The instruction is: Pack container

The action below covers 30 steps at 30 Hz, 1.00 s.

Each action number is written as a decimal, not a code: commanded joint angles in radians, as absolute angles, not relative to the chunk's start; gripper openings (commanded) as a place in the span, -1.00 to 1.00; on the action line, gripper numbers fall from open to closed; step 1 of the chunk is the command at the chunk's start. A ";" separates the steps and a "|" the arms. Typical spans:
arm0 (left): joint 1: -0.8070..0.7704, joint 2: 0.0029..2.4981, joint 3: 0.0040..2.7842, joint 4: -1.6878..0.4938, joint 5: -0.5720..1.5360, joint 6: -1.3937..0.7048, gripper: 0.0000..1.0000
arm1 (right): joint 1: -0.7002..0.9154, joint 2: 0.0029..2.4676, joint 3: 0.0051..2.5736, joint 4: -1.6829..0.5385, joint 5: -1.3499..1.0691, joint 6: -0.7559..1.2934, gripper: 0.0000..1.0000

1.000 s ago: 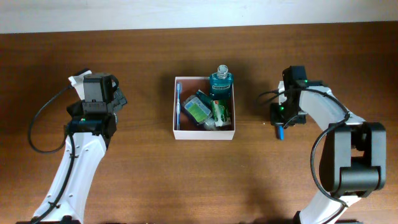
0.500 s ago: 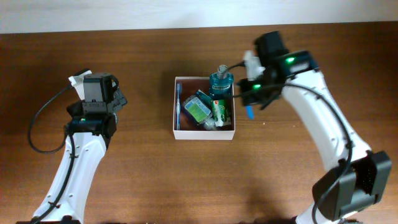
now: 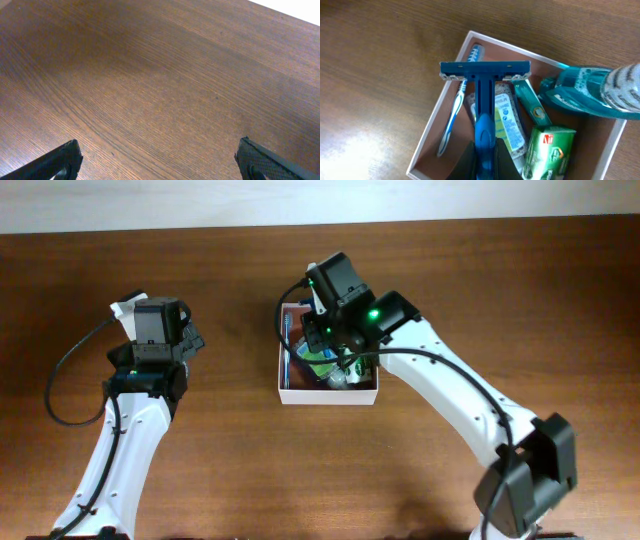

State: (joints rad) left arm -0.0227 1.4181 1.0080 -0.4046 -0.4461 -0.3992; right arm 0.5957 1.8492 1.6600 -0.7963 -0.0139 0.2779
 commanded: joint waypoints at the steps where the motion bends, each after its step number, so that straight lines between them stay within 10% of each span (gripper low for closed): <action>1: -0.019 1.404 1.012 -0.406 -0.461 -0.387 0.99 | 0.600 1.915 1.665 -0.783 0.046 0.297 -0.81; 4: -0.019 1.404 1.011 -0.406 -0.461 -0.387 0.99 | 0.602 1.923 1.665 -0.789 0.045 0.297 -0.67; 8: -0.019 1.404 1.012 -0.406 -0.461 -0.387 0.99 | 0.603 1.923 1.666 -0.799 0.035 0.297 0.49; 10: -0.019 1.404 1.012 -0.406 -0.461 -0.387 0.99 | 0.603 1.909 1.670 -0.812 0.035 0.293 0.67; 30: -0.019 1.404 1.012 -0.406 -0.461 -0.387 0.99 | 0.490 0.917 1.694 -1.244 0.300 0.260 0.97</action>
State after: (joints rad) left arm -0.0227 1.4178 1.0080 -0.4046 -0.4465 -0.3992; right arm 0.4950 1.0058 1.6859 -1.2205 0.2481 0.2615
